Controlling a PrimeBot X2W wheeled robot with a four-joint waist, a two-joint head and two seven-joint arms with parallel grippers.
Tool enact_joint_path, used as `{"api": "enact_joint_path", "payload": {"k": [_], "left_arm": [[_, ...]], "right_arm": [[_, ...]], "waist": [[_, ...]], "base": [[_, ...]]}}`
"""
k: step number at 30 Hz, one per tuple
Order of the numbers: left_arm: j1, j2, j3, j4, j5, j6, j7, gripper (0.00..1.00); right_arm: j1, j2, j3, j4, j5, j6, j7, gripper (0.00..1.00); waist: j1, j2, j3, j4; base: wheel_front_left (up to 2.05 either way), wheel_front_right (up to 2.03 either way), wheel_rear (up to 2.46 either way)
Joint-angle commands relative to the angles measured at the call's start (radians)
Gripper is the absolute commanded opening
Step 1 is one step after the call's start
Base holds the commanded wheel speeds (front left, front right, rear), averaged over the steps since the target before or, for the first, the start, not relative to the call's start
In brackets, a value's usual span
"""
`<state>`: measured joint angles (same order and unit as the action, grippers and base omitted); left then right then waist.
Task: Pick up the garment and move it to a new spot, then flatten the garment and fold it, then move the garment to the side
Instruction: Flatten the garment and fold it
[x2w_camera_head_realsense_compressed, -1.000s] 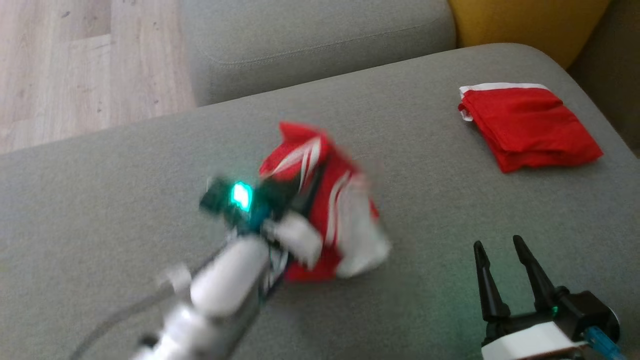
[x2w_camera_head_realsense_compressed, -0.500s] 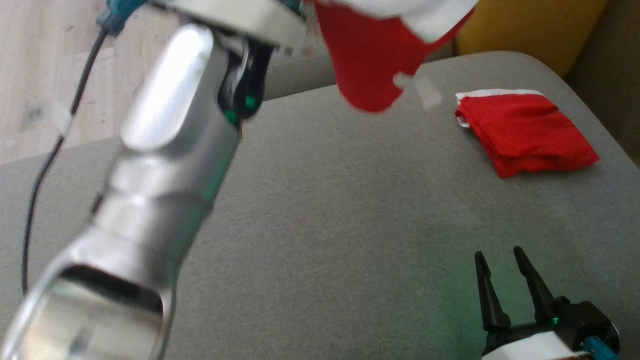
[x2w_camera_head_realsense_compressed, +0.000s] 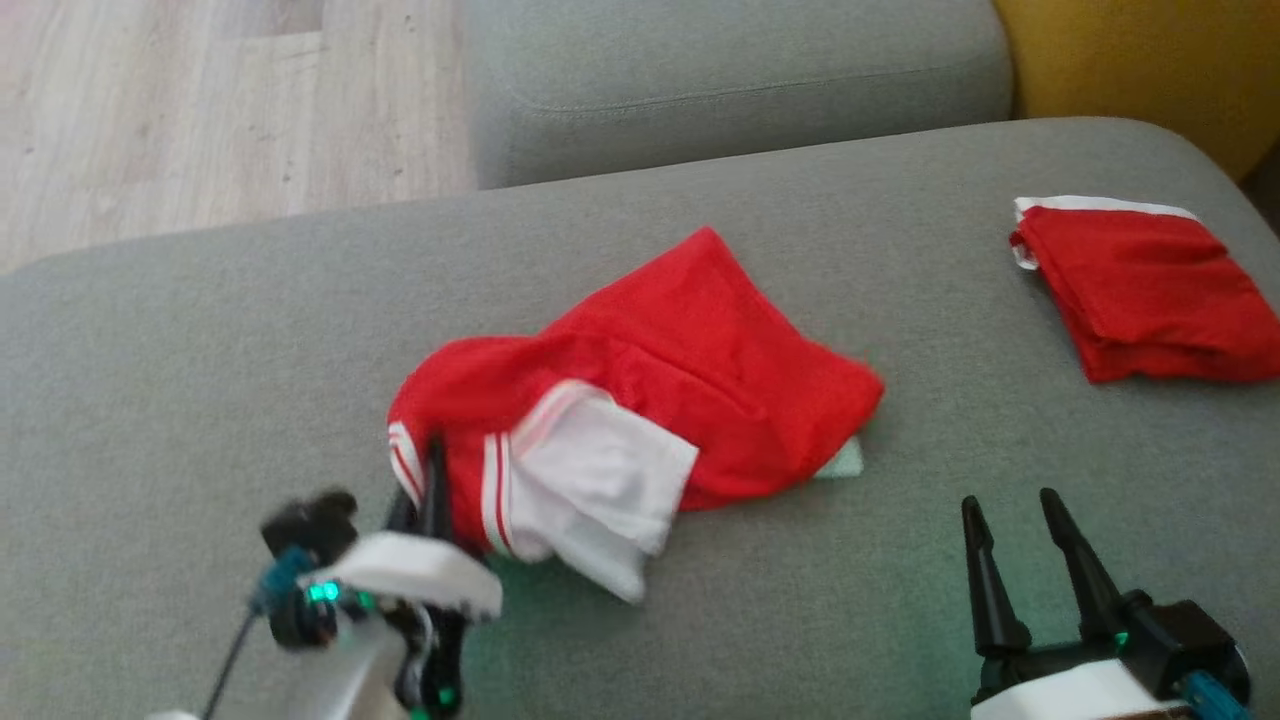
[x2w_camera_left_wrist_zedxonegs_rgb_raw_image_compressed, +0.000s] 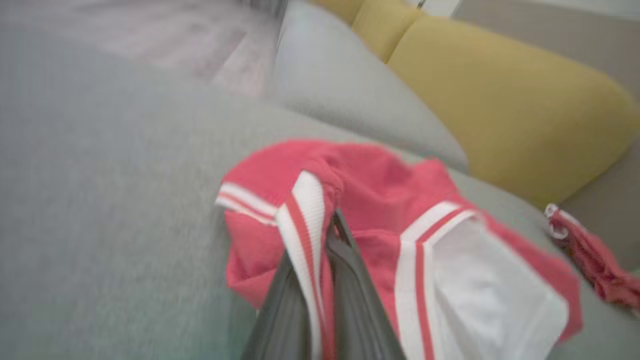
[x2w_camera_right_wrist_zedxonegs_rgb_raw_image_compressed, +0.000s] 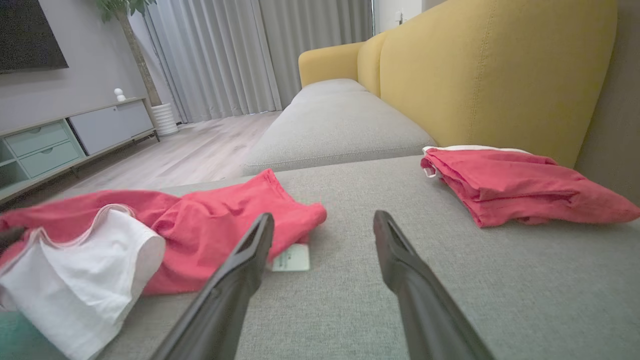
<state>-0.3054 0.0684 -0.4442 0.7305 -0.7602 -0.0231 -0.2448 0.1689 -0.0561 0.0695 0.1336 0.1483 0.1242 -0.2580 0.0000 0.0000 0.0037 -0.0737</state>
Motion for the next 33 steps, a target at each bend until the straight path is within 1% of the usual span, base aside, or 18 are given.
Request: {"api": "enact_joint_path", "payload": {"k": [1,5,7,9,10,11,12,15,18,20,22,24,26,27,31,33], "left_arm": [[-0.051,0.009,0.073,-0.088,0.043,0.004,-0.016,0.00],[0.049,0.002,0.198,-0.245,0.172,0.000,-0.017,0.00],[0.095,-0.004,0.230,-0.282,0.221,-0.010,-0.017,0.00],[0.126,-0.009,0.248,-0.290,0.255,-0.016,-0.017,0.00],[0.137,-0.011,0.254,-0.288,0.267,-0.015,-0.017,0.19],[0.145,-0.013,0.261,-0.286,0.278,-0.011,-0.017,0.97],[0.156,-0.015,0.272,-0.282,0.306,0.010,-0.017,1.00],[0.166,-0.016,0.289,-0.311,0.373,0.050,-0.017,1.00],[0.184,-0.016,0.282,-0.385,0.493,0.095,-0.017,1.00],[0.200,-0.009,0.261,-0.444,0.587,0.121,-0.017,1.00],[0.218,0.004,0.215,-0.492,0.676,0.133,-0.017,1.00],[0.233,0.019,0.142,-0.516,0.753,0.118,-0.017,1.00],[0.235,0.041,0.054,-0.506,0.822,0.085,-0.017,1.00],[0.235,0.041,0.054,-0.506,0.822,0.085,-0.017,1.00],[0.198,0.069,-0.093,-0.400,0.934,0.018,-0.015,1.00],[0.163,0.065,-0.127,-0.330,0.965,0.005,-0.013,1.00]], "right_arm": [[-0.032,-0.014,0.015,-0.035,-0.001,0.007,-0.004,1.00],[-0.027,-0.016,0.013,-0.035,-0.002,0.007,-0.004,1.00],[-0.026,-0.015,0.017,-0.033,-0.002,0.007,-0.004,1.00],[-0.027,-0.013,0.021,-0.032,0.000,0.007,-0.004,1.00],[-0.027,-0.012,0.023,-0.031,0.001,0.007,-0.004,1.00],[-0.027,-0.011,0.024,-0.031,0.001,0.007,-0.004,1.00],[-0.027,-0.010,0.024,-0.031,0.003,0.007,-0.004,1.00],[-0.027,-0.008,0.023,-0.031,0.002,0.007,-0.004,1.00],[-0.025,-0.008,0.018,-0.032,0.002,0.007,-0.004,1.00],[-0.024,-0.008,0.016,-0.032,0.002,0.007,-0.004,1.00],[-0.023,-0.008,0.017,-0.031,0.001,0.007,-0.004,1.00],[-0.023,-0.010,0.018,-0.031,0.001,0.007,-0.004,1.00],[-0.024,-0.011,0.020,-0.030,0.002,0.007,-0.004,1.00],[-0.024,-0.011,0.020,-0.030,0.002,0.007,-0.004,1.00],[-0.030,-0.015,0.024,-0.027,0.004,0.007,-0.004,1.00],[-0.036,-0.016,0.027,-0.025,0.004,0.007,-0.004,1.00]], "waist": [[0.0000,0.0000,0.005,0.016],[0.0000,0.0000,0.005,0.037],[0.0000,0.0000,0.004,0.045],[0.0000,0.0000,0.003,0.053],[0.0000,0.0000,0.003,0.057],[0.0000,0.0000,0.003,0.061],[0.0000,0.0000,0.003,0.068],[0.0000,0.0000,0.002,0.076],[0.0000,0.0000,0.002,0.083],[0.0000,0.0000,0.002,0.087],[0.0000,0.0000,0.003,0.089],[0.0000,0.0000,0.006,0.090],[0.0000,0.0000,0.009,0.092],[0.0000,0.0000,0.009,0.092],[0.0000,0.0000,0.020,0.097],[0.0000,0.0000,0.026,0.096]], "base": [[0.00,0.00,0.00],[0.00,0.00,0.00],[0.00,0.00,0.00],[0.00,0.00,0.00],[0.00,0.00,0.00],[0.00,0.00,0.00],[0.00,0.00,0.00],[0.00,0.00,0.00],[0.00,0.00,0.00],[0.00,0.00,0.00],[0.00,0.00,0.00],[0.00,0.00,0.00],[0.00,0.00,0.00],[0.00,0.00,0.00],[0.00,0.00,0.00],[0.00,0.00,0.00]]}}
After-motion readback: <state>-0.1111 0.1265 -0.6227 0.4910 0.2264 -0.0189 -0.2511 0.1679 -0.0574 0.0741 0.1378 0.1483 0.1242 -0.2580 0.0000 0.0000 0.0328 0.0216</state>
